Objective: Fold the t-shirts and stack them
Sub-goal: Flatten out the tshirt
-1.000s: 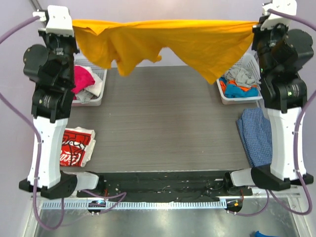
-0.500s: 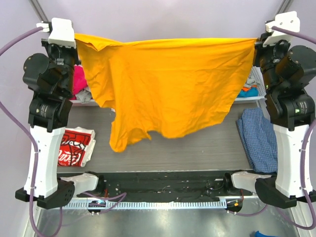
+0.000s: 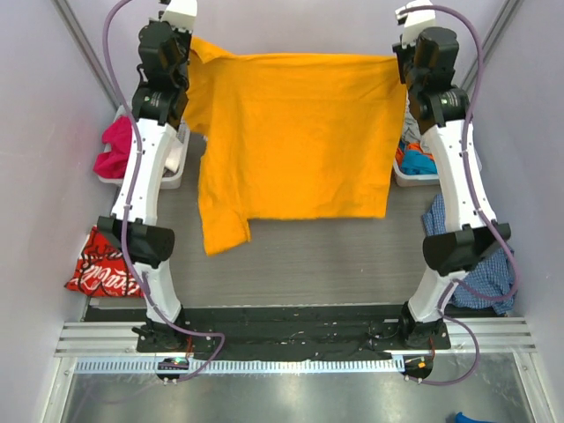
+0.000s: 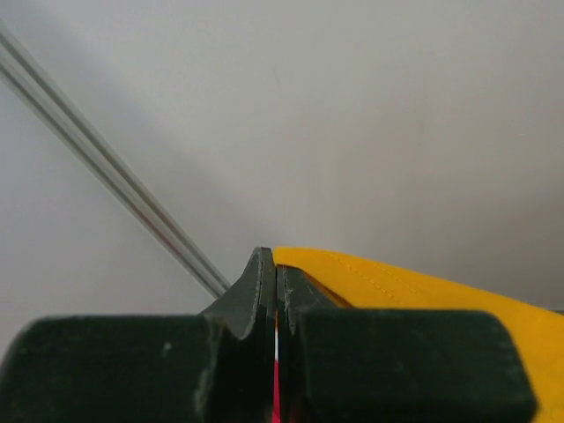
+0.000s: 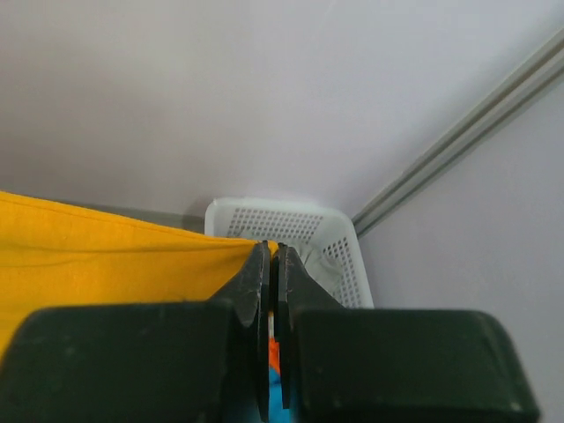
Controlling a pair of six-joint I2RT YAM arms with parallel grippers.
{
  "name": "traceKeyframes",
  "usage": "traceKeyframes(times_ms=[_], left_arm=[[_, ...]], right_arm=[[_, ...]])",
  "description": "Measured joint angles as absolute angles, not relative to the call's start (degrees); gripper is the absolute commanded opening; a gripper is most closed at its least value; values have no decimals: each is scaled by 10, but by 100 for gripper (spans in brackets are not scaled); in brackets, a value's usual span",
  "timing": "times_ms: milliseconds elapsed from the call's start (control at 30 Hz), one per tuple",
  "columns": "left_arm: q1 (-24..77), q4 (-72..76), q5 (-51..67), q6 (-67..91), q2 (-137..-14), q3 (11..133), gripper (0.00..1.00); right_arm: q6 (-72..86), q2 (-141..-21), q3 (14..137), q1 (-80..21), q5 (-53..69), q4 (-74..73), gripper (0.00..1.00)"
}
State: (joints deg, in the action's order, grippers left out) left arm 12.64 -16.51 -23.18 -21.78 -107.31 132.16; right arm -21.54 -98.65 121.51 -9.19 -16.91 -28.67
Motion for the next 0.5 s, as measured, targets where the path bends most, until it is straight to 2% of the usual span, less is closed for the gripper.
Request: traceKeyframes(times_ms=[133, 267, 367, 500], left_arm=[[122, -177, -232, -214, -1110, 1386, 0], [123, -162, -227, -214, -1064, 1367, 0], [123, -154, -219, -213, -1001, 1312, 0], [123, -135, -204, -212, -901, 1200, 0]], right_arm=[[-224, -1058, 1336, -89, -170, -297, 1], [-227, -1041, 1369, -89, -170, -293, 1], [-225, -991, 1329, -89, -167, -281, 1], [-218, -896, 1203, -89, -153, -260, 1]])
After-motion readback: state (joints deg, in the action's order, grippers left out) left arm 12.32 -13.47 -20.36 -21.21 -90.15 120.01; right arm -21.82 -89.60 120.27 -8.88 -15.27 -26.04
